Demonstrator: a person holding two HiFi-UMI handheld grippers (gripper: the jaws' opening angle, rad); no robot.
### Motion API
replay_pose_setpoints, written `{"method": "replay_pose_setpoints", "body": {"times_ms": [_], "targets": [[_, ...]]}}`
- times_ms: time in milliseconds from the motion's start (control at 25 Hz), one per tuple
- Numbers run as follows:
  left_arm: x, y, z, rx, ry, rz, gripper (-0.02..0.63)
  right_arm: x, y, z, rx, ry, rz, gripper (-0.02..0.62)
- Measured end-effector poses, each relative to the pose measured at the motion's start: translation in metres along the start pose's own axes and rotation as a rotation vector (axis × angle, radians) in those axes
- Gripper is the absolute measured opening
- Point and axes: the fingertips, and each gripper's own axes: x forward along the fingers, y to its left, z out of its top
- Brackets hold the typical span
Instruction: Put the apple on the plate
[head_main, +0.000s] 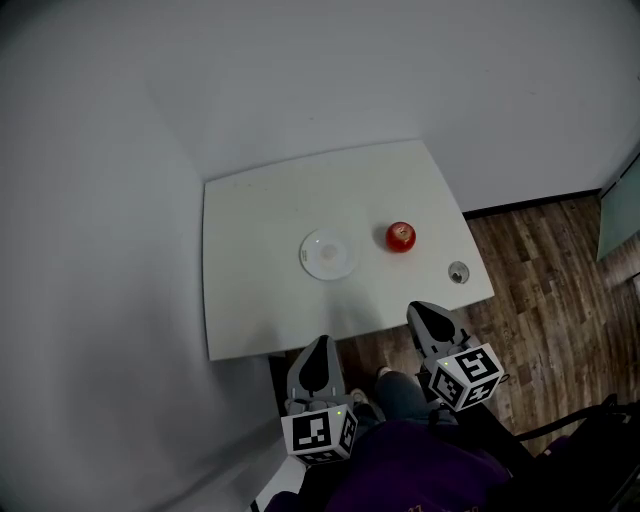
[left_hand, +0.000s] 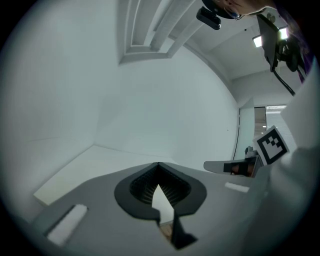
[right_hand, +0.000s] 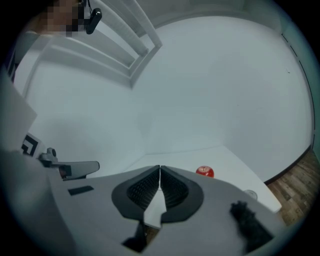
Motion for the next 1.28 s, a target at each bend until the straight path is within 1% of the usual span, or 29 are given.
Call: {"method": "replay_pose_setpoints", "body": {"times_ms": [160, 280, 480, 520, 600, 720, 920, 1080, 1280], "targets": [[0.018, 0.003, 0.0, -0.006, 0.011, 0.021, 0.006, 0.02, -0.019, 0.006, 0.006, 0.014, 0.014, 0.012], [0.035, 0.006, 0.004, -0.006, 0.015, 0.038, 0.006, 0.039, -0.034, 0.008, 0.01, 0.046, 0.05, 0.014], [0.065, 0.005, 0.012, 0.0, 0.023, 0.064, 0.006, 0.068, -0.061, 0.01, -0.019, 0.112, 0.084, 0.014], [0.07, 0.004, 0.014, -0.001, 0.023, 0.069, 0.006, 0.074, -0.067, 0.01, -0.026, 0.124, 0.088, 0.024], [0.079, 0.003, 0.016, 0.002, 0.022, 0.076, 0.006, 0.084, -0.077, 0.008, -0.044, 0.155, 0.093, 0.092], [0.087, 0.003, 0.018, 0.016, 0.02, 0.089, 0.006, 0.099, -0.092, 0.002, -0.082, 0.206, 0.088, 0.128], [0.098, 0.007, 0.021, 0.011, 0.016, 0.133, 0.006, 0.121, -0.115, -0.011, -0.139, 0.295, 0.104, 0.229], [0.104, 0.011, 0.023, 0.006, 0.008, 0.168, 0.006, 0.138, -0.128, -0.024, -0.216, 0.362, 0.121, 0.266], [0.111, 0.014, 0.023, 0.011, 0.004, 0.206, 0.006, 0.158, -0.144, -0.039, -0.267, 0.422, 0.13, 0.281]]}}
